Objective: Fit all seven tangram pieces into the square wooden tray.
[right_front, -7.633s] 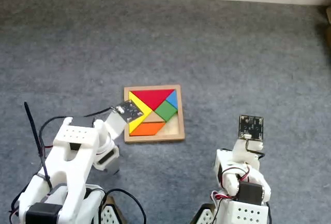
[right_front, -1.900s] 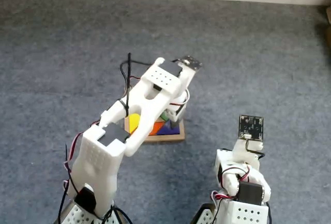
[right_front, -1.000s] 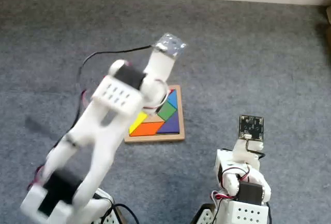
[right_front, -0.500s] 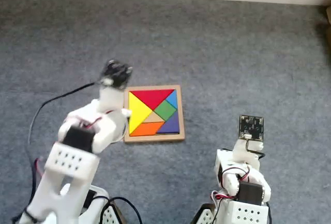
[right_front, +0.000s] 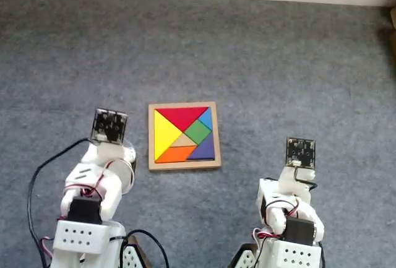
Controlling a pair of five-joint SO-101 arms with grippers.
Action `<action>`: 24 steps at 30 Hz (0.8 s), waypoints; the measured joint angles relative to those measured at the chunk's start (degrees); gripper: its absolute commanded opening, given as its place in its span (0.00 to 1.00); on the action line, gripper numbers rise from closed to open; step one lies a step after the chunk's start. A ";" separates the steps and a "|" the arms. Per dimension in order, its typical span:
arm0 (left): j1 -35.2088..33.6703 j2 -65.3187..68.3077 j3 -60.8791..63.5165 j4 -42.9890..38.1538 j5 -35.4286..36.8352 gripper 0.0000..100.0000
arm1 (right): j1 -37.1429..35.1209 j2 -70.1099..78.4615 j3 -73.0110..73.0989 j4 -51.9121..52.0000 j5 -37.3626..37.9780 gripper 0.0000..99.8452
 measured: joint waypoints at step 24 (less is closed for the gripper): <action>0.09 -16.09 8.70 22.15 -4.40 0.01 | 0.00 0.00 0.00 0.00 0.00 0.01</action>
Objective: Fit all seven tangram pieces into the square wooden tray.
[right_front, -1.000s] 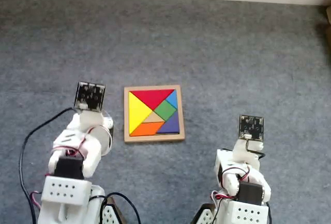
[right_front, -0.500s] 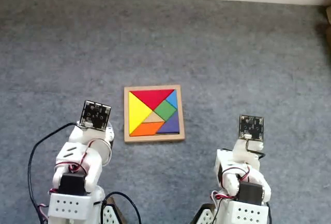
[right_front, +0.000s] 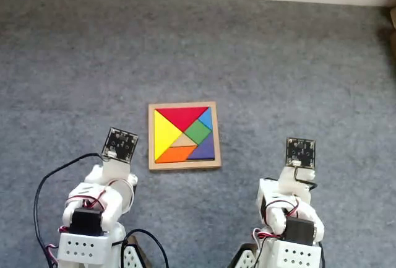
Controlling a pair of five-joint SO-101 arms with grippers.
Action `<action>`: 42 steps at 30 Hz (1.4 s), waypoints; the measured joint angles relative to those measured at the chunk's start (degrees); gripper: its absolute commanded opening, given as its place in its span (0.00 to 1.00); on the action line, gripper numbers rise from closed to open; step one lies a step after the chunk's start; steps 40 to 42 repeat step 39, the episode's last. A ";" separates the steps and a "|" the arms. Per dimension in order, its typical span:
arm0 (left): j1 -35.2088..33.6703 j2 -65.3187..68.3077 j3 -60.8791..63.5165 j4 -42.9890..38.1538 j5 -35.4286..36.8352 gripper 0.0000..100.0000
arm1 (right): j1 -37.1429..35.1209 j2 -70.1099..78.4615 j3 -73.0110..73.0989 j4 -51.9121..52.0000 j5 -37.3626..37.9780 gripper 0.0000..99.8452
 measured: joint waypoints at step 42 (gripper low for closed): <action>0.00 0.00 0.00 5.19 0.00 0.01 | 0.00 0.00 0.00 0.00 0.00 0.01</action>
